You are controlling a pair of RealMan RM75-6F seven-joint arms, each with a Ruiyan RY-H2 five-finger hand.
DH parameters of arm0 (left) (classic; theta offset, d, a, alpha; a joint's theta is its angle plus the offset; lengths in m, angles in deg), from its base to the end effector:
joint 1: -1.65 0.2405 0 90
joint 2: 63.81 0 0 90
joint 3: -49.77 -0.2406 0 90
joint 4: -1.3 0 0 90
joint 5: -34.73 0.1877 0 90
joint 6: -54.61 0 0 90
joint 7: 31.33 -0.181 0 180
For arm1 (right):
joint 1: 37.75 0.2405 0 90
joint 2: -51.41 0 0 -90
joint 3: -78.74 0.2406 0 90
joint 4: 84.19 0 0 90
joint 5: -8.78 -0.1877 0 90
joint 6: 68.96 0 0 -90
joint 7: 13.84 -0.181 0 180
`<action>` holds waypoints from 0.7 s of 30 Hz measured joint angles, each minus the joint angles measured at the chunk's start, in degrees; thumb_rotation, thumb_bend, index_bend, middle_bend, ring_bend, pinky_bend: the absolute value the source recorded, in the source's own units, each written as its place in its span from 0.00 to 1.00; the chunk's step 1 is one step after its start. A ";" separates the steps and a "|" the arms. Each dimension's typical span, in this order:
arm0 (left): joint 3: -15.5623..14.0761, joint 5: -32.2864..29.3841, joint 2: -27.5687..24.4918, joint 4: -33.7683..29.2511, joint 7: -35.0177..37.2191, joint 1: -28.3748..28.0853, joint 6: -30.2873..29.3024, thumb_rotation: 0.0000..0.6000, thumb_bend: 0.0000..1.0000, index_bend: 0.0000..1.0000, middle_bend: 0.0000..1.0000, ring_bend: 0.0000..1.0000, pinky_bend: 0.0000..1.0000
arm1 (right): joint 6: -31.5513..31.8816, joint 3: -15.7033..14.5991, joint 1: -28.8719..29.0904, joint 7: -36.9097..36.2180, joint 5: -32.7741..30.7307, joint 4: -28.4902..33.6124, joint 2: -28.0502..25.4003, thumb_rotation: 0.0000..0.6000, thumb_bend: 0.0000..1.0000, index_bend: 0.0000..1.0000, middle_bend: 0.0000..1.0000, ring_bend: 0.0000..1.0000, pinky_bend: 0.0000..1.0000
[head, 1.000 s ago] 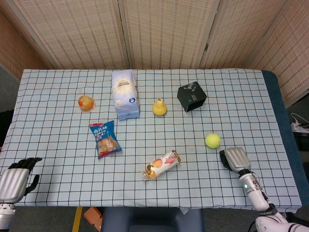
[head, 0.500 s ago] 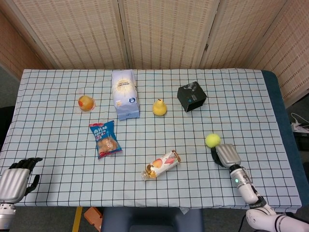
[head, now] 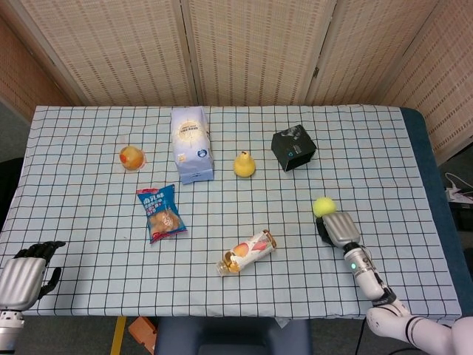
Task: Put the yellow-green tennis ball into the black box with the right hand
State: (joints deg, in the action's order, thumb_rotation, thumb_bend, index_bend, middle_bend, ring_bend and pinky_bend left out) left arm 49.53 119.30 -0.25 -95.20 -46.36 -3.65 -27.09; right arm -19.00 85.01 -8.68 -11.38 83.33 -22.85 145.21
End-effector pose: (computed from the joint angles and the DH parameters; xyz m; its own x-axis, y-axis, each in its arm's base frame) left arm -0.2869 0.2048 0.1517 0.5690 0.1154 0.8142 0.8210 -0.0224 -0.5705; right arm -0.2741 -0.3354 -0.0198 0.4401 -0.3812 0.8130 -0.8977 -0.1648 0.4087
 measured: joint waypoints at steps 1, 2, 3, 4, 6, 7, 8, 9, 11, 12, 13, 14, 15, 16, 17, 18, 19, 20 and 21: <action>-0.02 0.04 -0.01 -0.01 -0.01 -0.01 0.03 1.00 0.45 0.27 0.30 0.27 0.38 | -0.11 0.06 0.23 -0.18 0.03 -0.75 0.37 1.00 0.92 1.00 0.93 0.78 1.00; -0.03 0.04 -0.01 -0.02 -0.01 -0.02 0.04 1.00 0.45 0.28 0.30 0.27 0.38 | -0.19 0.11 0.40 -0.35 0.06 -1.29 0.66 1.00 0.92 1.00 0.93 0.78 1.00; -0.03 0.05 -0.01 -0.02 0.00 -0.02 0.04 1.00 0.45 0.28 0.30 0.27 0.38 | -0.26 0.15 0.56 -0.50 0.09 -1.66 0.92 1.00 0.92 1.00 0.93 0.78 1.00; -0.03 0.06 -0.01 -0.02 0.01 -0.03 0.05 1.00 0.45 0.27 0.30 0.27 0.38 | -0.34 0.19 0.70 -0.67 0.12 -1.99 1.11 1.00 0.92 1.00 0.93 0.78 1.00; -0.05 0.05 0.00 -0.03 0.04 -0.04 0.09 1.00 0.45 0.28 0.30 0.27 0.38 | -0.51 0.29 0.91 -0.95 0.13 -2.64 1.43 1.00 0.92 1.00 0.93 0.78 1.00; -0.05 0.04 0.00 -0.02 0.06 -0.06 0.12 1.00 0.45 0.28 0.30 0.27 0.38 | -0.69 0.38 1.15 -1.24 0.15 -3.40 1.77 1.00 0.92 1.00 0.93 0.78 1.00; -0.05 0.00 0.01 -0.01 0.07 -0.07 0.18 1.00 0.45 0.28 0.30 0.27 0.38 | -0.82 0.46 1.36 -1.54 0.19 -4.13 2.11 1.00 0.92 1.00 0.93 0.78 1.00; -0.05 -0.05 0.02 0.02 0.10 -0.09 0.26 1.00 0.45 0.27 0.30 0.27 0.38 | -0.94 0.62 1.67 -1.88 0.23 -4.96 2.53 1.00 0.92 1.00 0.93 0.78 1.00; -0.03 -0.23 0.02 0.12 0.26 -0.16 0.48 1.00 0.45 0.28 0.30 0.27 0.38 | -1.25 1.08 2.61 -2.74 0.40 -7.14 3.64 1.00 0.92 1.00 0.93 0.78 1.00; -0.02 -0.28 0.02 0.15 0.32 -0.17 0.52 1.00 0.45 0.28 0.30 0.27 0.38 | -1.35 1.25 3.02 -3.13 0.52 -8.07 4.11 1.00 0.92 1.00 0.93 0.78 1.00; -0.03 -0.31 0.02 0.18 0.35 -0.19 0.57 1.00 0.45 0.28 0.30 0.27 0.38 | -1.47 1.45 3.56 -3.58 0.70 -9.23 4.68 1.00 0.92 1.00 0.93 0.78 1.00; -0.03 -0.33 0.02 0.19 0.36 -0.20 0.62 1.00 0.45 0.28 0.30 0.27 0.38 | -1.58 1.57 3.95 -3.88 0.83 -10.03 5.06 1.00 0.92 1.00 0.93 0.78 1.00; -0.03 -0.37 0.03 0.21 0.36 -0.22 0.68 1.00 0.45 0.28 0.30 0.27 0.38 | -1.73 1.68 4.32 -4.17 0.95 -10.76 5.38 1.00 0.92 1.00 0.93 0.78 1.00; -0.04 -0.42 0.05 0.22 0.35 -0.26 0.77 1.00 0.45 0.28 0.30 0.27 0.38 | -2.00 1.79 4.77 -4.58 1.08 -11.63 5.75 1.00 0.92 1.00 0.93 0.78 1.00; -0.05 -0.44 0.07 0.23 0.32 -0.28 0.83 1.00 0.45 0.28 0.30 0.27 0.38 | -2.27 1.85 5.07 -4.90 1.15 -12.22 5.97 1.00 0.92 1.00 0.93 0.78 1.00; -0.06 -0.44 0.09 0.26 0.30 -0.31 0.89 1.00 0.45 0.28 0.30 0.27 0.38 | -2.57 1.90 5.34 -5.26 1.21 -12.76 6.16 1.00 0.92 1.00 0.93 0.78 1.00; -0.08 -0.44 0.12 0.30 0.28 -0.36 0.99 1.00 0.45 0.28 0.30 0.27 0.38 | -2.95 1.94 5.67 -5.77 1.28 -13.38 6.36 1.00 0.92 1.00 0.93 0.78 1.00; -0.08 -0.49 0.15 0.33 0.26 -0.38 1.06 1.00 0.45 0.28 0.30 0.27 0.38 | -3.20 1.97 5.90 -6.12 1.33 -13.79 6.48 1.00 0.92 1.00 0.93 0.78 1.00; -0.09 -0.56 0.18 0.35 0.24 -0.40 1.14 1.00 0.45 0.28 0.30 0.27 0.38 | -3.41 1.97 6.11 -6.41 1.40 -14.16 6.56 1.00 0.92 1.00 0.93 0.78 1.00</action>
State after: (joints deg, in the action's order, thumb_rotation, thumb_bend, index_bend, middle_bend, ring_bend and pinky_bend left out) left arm 49.45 118.74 -0.07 -94.84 -46.12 -4.06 -25.95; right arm -22.41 86.98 -2.57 -17.78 84.73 -37.00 151.77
